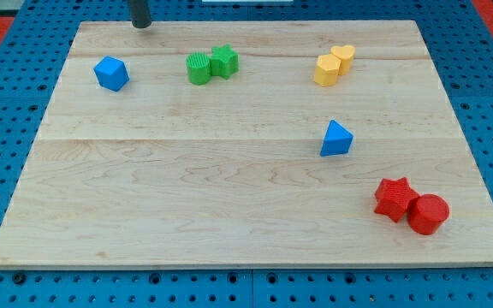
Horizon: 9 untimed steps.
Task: Move the blue cube diagonally top left to the green circle
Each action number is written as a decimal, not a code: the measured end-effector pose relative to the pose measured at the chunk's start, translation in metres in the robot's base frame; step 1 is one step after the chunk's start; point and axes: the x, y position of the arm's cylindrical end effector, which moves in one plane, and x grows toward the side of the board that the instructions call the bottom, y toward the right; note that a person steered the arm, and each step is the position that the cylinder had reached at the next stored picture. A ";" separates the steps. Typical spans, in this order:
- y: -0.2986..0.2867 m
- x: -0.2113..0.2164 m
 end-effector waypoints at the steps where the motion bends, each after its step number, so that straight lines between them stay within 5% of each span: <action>1: -0.002 0.001; 2: -0.035 0.010; 4: -0.086 0.106; 5: -0.067 0.156; 6: -0.020 0.128; 8: -0.052 0.098; 9: 0.020 0.085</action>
